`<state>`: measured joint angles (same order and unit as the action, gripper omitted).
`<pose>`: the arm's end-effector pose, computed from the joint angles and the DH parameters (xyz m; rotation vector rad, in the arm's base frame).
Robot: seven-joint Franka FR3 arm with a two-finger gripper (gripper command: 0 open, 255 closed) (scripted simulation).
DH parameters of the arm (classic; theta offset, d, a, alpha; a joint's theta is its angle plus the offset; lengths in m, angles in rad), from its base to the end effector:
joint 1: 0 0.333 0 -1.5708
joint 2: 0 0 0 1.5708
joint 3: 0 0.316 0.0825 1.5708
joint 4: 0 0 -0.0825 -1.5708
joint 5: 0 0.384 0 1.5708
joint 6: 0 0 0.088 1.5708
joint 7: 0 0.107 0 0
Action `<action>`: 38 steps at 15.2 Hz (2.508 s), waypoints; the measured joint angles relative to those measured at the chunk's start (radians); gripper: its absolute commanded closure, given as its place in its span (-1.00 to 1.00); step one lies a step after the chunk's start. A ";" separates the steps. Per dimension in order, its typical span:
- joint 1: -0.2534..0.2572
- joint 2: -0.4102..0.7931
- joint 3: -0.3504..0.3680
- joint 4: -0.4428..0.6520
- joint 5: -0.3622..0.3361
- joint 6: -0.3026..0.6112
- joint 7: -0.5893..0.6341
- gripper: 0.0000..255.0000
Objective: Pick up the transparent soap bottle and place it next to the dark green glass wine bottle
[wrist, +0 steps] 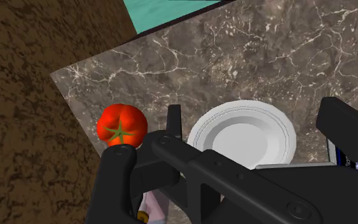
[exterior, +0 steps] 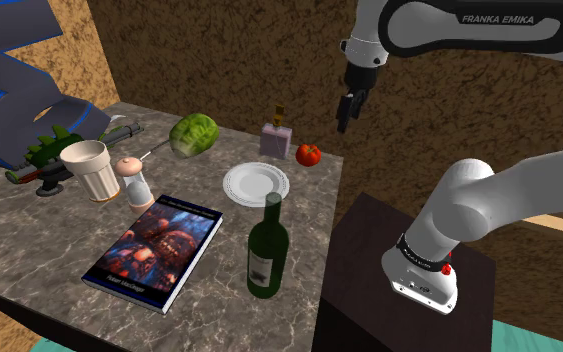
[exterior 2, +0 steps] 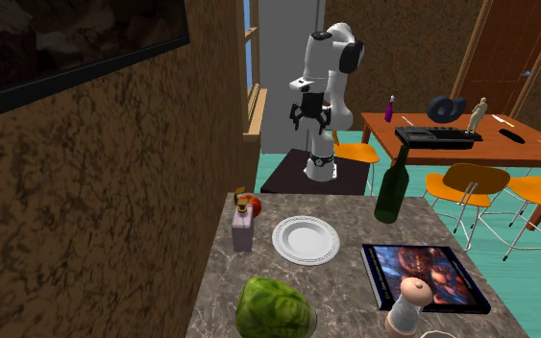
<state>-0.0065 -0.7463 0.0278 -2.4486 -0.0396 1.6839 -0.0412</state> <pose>0.3236 0.0047 0.5439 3.0822 0.0922 -0.0300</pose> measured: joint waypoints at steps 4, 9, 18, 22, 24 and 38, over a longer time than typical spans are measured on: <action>-0.006 0.042 -0.034 -0.023 -0.015 0.083 -0.046 -1.00; -0.013 0.165 -0.112 -0.026 -0.033 0.259 -0.158 -1.00; 0.010 0.462 -0.241 0.043 0.025 0.564 -0.383 -1.00; 0.026 0.621 -0.292 0.134 0.110 0.656 -0.520 -1.00; 0.031 0.698 -0.305 0.184 0.165 0.690 -0.589 -1.00; -0.011 1.036 -0.277 0.403 0.419 0.813 -0.859 -1.00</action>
<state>-0.0176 0.2895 -0.2493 -2.0458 0.3794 2.4973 -0.9001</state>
